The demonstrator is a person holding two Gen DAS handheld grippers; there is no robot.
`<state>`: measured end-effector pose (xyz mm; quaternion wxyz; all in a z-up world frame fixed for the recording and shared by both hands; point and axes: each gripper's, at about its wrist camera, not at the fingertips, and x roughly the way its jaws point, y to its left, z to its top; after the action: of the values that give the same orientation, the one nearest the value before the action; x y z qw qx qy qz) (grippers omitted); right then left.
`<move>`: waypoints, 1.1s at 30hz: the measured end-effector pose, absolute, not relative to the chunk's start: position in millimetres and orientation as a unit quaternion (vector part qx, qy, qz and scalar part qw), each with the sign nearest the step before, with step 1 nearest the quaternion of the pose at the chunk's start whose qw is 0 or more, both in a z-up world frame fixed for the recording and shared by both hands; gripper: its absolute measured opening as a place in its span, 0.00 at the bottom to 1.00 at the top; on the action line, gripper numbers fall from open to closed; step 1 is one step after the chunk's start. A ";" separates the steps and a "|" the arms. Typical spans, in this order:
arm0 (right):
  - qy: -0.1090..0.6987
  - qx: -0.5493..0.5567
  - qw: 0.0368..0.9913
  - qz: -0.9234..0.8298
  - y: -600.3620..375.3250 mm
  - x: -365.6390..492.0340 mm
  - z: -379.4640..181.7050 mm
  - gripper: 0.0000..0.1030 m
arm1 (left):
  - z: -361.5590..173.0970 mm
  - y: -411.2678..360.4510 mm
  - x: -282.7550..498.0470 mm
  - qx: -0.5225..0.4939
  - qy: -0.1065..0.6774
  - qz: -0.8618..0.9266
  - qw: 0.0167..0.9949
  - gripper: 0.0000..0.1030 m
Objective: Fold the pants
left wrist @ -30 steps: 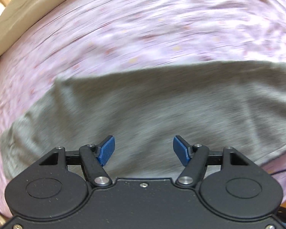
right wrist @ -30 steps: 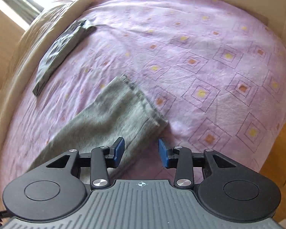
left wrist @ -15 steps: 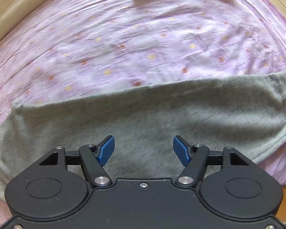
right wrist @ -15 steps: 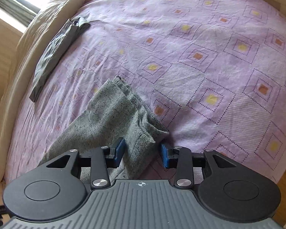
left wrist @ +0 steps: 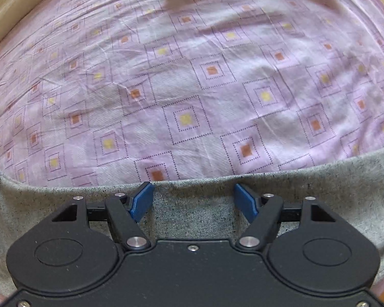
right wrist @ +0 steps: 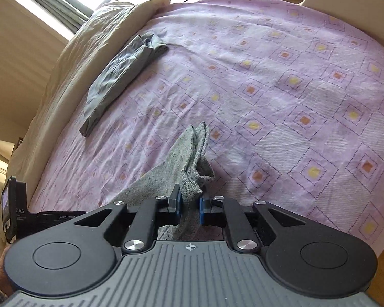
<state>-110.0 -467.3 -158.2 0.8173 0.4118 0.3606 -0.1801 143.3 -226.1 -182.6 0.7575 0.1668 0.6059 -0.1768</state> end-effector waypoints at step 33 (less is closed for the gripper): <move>0.355 0.136 0.924 0.026 -123.6 25.9 -68.6 0.12 | -152.5 62.7 132.2 0.105 0.603 -0.174 0.772 0.67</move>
<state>25.9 -123.6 -68.6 0.9243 0.1365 0.3554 0.0260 132.2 62.7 -152.5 0.7715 0.1053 0.6029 -0.1739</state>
